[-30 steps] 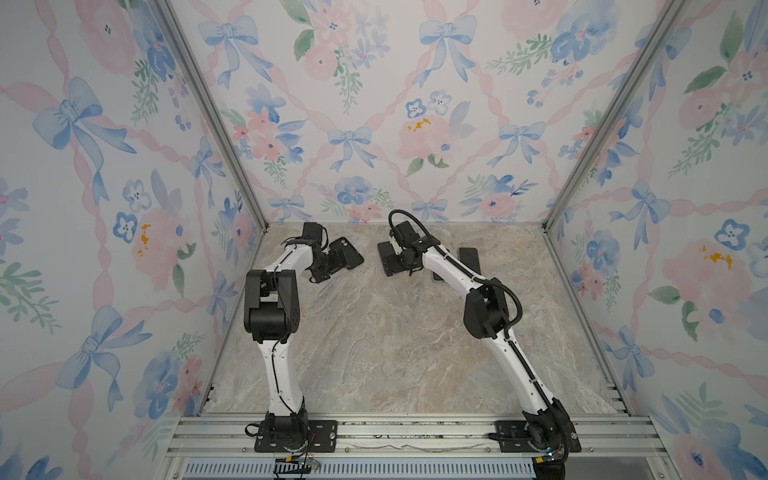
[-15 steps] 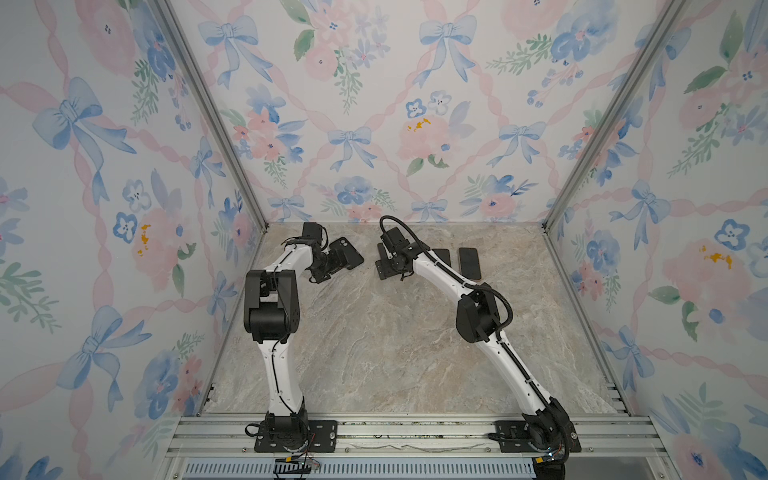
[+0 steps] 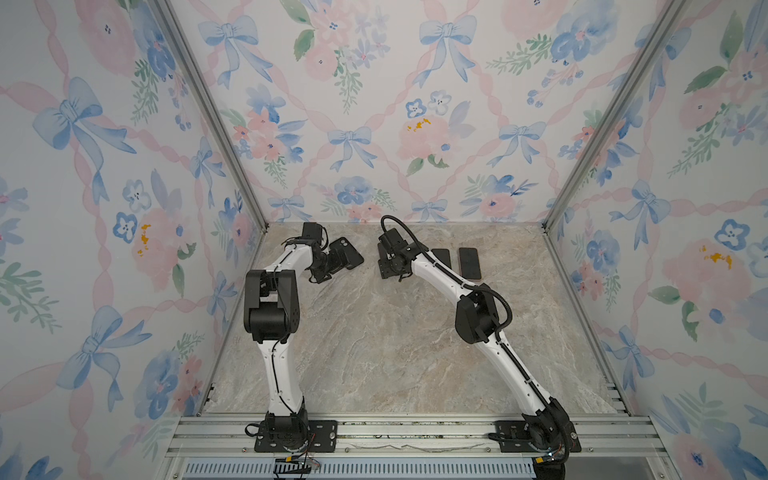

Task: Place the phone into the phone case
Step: 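Grasp the purple-edged black phone with the right gripper and lift it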

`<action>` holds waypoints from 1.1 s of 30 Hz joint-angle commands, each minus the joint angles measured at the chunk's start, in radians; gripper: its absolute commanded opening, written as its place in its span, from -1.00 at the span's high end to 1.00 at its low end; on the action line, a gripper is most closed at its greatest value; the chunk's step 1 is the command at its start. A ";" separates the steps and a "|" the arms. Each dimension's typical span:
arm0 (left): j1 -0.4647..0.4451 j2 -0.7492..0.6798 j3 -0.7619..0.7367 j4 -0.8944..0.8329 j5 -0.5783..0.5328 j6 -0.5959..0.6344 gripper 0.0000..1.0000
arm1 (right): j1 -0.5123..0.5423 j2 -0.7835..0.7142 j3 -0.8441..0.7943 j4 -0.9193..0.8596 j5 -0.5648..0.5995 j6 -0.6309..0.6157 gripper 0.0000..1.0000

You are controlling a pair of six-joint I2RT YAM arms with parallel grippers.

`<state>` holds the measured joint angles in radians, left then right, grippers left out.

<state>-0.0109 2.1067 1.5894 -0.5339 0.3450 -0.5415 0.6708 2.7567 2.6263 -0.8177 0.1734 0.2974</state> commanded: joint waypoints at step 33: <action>0.006 -0.158 -0.150 -0.025 0.094 0.034 -0.84 | 0.153 -0.837 -1.193 0.082 0.070 0.210 -0.29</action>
<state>-0.0055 1.9820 1.4548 -0.5419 0.4324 -0.5304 0.7959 1.9739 1.4998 -0.7681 0.2218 0.4419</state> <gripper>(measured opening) 0.917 0.705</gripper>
